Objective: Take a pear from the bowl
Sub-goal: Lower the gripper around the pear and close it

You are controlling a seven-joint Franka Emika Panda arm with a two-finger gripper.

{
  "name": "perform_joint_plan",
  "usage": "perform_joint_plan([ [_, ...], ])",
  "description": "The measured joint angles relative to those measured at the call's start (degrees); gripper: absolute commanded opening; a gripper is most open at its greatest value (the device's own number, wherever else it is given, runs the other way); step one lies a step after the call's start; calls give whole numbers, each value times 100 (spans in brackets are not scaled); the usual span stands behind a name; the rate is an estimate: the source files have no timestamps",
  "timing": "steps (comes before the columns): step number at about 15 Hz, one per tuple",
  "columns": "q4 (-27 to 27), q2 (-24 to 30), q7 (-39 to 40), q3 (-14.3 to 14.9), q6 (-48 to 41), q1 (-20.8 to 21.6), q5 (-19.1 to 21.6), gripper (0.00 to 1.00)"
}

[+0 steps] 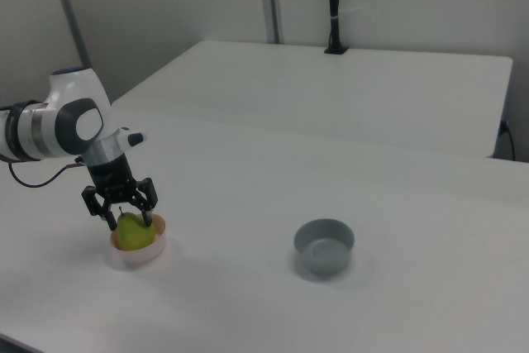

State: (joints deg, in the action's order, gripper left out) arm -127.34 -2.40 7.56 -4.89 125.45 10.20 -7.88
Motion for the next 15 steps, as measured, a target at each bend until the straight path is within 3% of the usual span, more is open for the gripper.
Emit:
perform_joint_plan([
  [10, 11, 78, 0, 7, 0, -18, -9, 25],
  [15, 13, 90, 0, 8, 0, -18, -9, 19],
])
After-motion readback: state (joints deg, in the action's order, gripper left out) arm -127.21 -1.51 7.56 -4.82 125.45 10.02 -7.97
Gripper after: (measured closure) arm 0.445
